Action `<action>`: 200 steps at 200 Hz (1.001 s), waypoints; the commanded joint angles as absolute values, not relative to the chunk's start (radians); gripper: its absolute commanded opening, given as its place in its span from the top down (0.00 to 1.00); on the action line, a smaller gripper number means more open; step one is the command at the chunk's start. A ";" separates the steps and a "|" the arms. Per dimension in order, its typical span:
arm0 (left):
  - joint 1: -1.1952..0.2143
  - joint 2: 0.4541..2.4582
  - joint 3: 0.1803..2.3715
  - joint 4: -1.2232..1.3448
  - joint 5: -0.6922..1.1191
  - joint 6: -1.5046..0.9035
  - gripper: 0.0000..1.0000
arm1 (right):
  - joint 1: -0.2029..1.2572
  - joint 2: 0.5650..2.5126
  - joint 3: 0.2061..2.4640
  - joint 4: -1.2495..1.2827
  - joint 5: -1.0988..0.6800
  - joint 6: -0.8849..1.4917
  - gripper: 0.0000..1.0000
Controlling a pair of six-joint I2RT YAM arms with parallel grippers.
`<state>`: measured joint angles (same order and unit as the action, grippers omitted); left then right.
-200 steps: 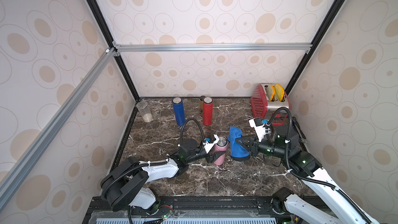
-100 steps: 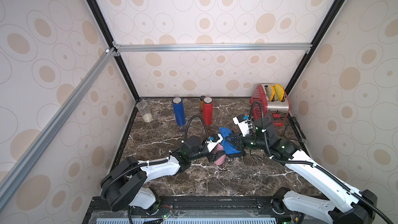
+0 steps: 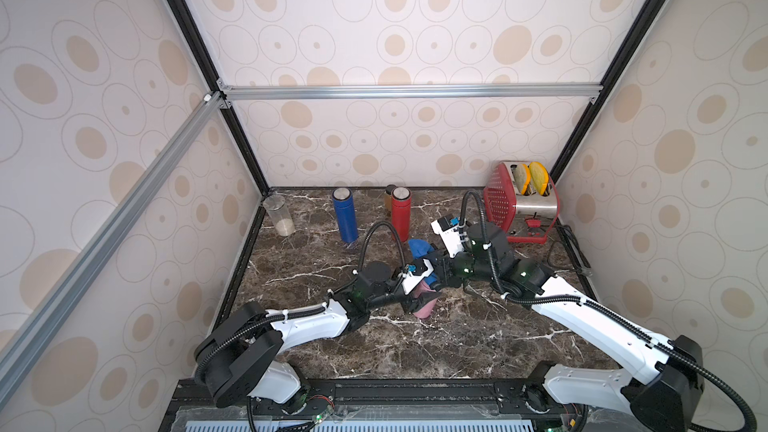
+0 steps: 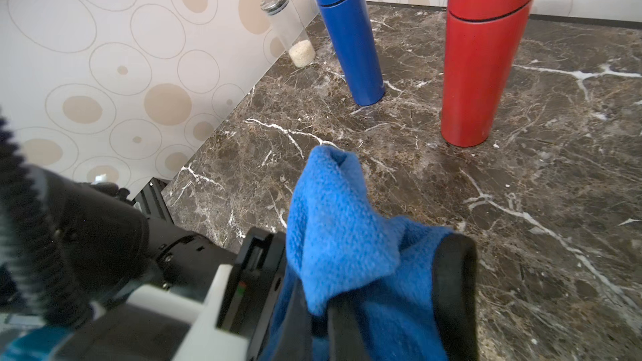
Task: Wipe the surface of the thermos
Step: Wipe the dirt from the surface of the thermos.
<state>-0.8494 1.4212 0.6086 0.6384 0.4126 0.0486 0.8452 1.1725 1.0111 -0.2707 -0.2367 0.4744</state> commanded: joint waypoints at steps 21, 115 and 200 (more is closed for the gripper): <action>-0.865 1.450 0.633 0.605 0.399 0.052 1.00 | 0.923 1.023 0.876 -0.459 -0.138 0.532 1.00; -0.865 1.445 0.608 0.638 0.431 0.060 1.00 | 0.844 1.143 0.932 -0.393 -0.093 0.473 1.00; -0.864 1.443 0.586 0.655 0.400 0.048 1.00 | 0.861 1.024 0.809 -0.439 -0.121 0.543 1.00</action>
<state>-0.8570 1.4250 0.5930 0.6785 0.3992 0.0422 0.8417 1.0943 0.9199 -0.2138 -0.1341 0.5014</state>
